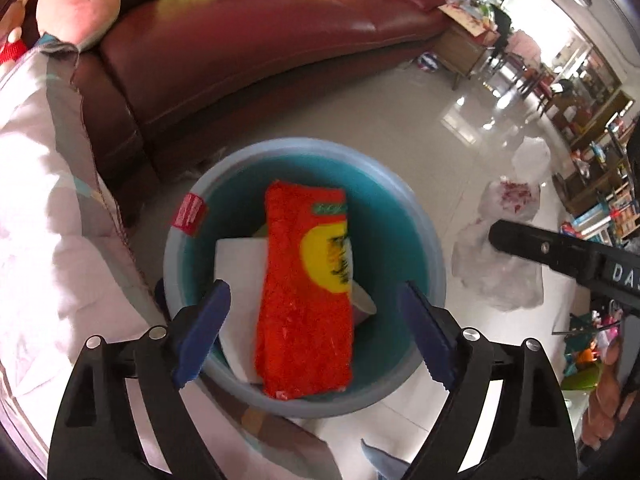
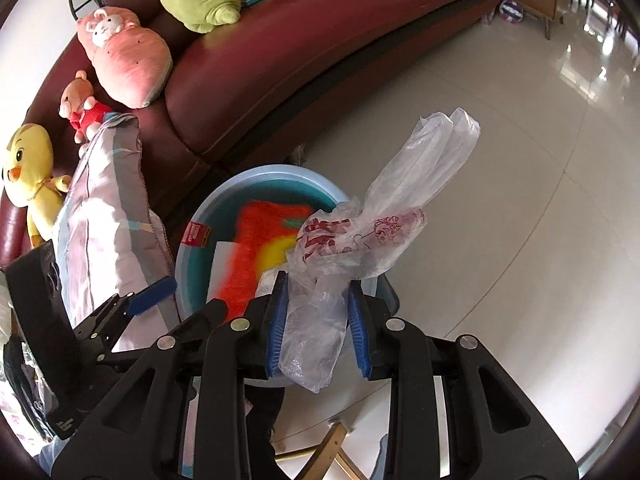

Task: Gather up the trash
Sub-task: 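Open both tools over the teal bucket to drop the bag and wrapper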

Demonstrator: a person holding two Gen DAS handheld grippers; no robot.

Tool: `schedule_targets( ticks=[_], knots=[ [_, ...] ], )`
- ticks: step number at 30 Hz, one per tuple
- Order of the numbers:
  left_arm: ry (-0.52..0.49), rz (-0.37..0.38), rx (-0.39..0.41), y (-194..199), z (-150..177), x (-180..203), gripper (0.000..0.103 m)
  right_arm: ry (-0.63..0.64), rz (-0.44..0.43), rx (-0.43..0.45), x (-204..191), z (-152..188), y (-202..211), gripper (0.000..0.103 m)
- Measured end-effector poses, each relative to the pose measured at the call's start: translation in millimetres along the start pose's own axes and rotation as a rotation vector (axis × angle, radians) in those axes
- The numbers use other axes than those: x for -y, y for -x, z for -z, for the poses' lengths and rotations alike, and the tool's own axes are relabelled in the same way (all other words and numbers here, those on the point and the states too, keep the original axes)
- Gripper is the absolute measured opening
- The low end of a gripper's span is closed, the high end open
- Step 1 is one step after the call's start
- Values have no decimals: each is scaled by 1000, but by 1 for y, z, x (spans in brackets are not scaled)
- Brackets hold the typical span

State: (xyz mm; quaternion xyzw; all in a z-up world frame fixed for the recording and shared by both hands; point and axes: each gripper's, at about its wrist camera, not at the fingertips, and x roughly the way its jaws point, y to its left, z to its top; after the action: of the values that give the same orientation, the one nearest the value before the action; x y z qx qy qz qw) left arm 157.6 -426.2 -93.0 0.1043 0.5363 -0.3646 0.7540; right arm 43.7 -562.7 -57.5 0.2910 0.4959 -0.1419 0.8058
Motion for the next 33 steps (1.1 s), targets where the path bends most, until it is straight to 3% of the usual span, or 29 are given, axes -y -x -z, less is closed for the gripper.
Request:
schedule_targets(
  ticks=[13, 15, 17, 25, 33],
  knots=[
    [2, -19, 32, 37, 22, -22, 93, 58, 5, -44, -26, -3, -23, 31],
    [-1, -27, 44, 41, 23, -25, 94, 76, 14, -64, -32, -3, -30, 51],
    [2, -28, 51, 45, 25, -28, 94, 88, 30, -78, -36, -1, -37, 62],
    [29, -18, 39, 48, 31, -36, 94, 63, 41, -102, -37, 2, -42, 72],
    [38, -12, 47, 58, 35, -39, 94, 20, 41, -108, -34, 5, -33, 75]
  ],
)
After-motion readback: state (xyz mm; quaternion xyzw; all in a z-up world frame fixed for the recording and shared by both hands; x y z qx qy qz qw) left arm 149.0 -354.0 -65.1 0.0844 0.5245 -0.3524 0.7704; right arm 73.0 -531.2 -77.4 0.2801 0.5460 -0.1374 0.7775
